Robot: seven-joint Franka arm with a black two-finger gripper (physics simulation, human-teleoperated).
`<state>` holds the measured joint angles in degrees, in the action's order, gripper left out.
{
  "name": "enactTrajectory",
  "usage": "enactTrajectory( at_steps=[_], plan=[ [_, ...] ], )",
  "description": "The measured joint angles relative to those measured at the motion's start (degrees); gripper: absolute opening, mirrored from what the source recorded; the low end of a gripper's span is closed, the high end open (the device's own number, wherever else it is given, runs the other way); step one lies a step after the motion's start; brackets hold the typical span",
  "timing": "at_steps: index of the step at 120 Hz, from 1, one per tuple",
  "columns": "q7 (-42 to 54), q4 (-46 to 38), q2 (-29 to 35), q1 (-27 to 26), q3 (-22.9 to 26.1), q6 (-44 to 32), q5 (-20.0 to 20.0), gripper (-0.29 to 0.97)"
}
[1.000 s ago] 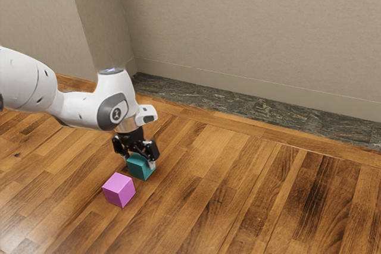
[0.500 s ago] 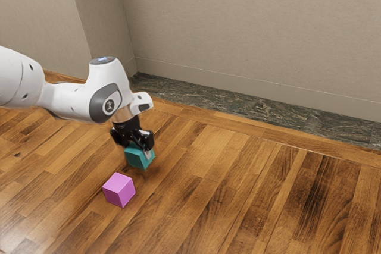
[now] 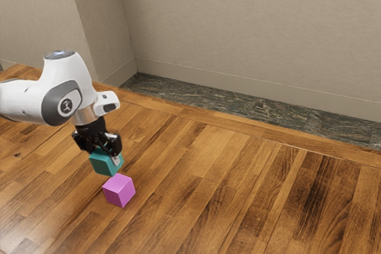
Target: Pick up the blue block with one arm, and put the blue block on the pink block with one arm
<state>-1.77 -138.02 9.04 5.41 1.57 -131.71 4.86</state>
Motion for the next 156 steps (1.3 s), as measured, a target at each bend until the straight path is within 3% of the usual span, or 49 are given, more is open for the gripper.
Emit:
enactTrajectory(
  at_steps=[47, 94, 128, 144, 151, 156],
  plan=[
    [-0.48, -1.0, -4.49, -0.03, -0.03, -1.6, 0.03, 0.33],
    [-0.68, -1.73, -4.14, -0.86, 0.97, -3.19, -0.02, 0.33],
    [0.3, -1.31, -4.0, -0.75, 1.76, -3.25, 0.43, 0.58],
    [0.65, -0.85, 4.64, -0.55, 1.64, 0.58, 0.5, 0.63],
    [0.79, 2.73, 6.92, -0.53, 1.61, 4.18, 0.52, 0.64],
    [0.88, 10.17, 5.53, -0.53, 1.58, 8.01, 0.28, 0.65]
  ],
)
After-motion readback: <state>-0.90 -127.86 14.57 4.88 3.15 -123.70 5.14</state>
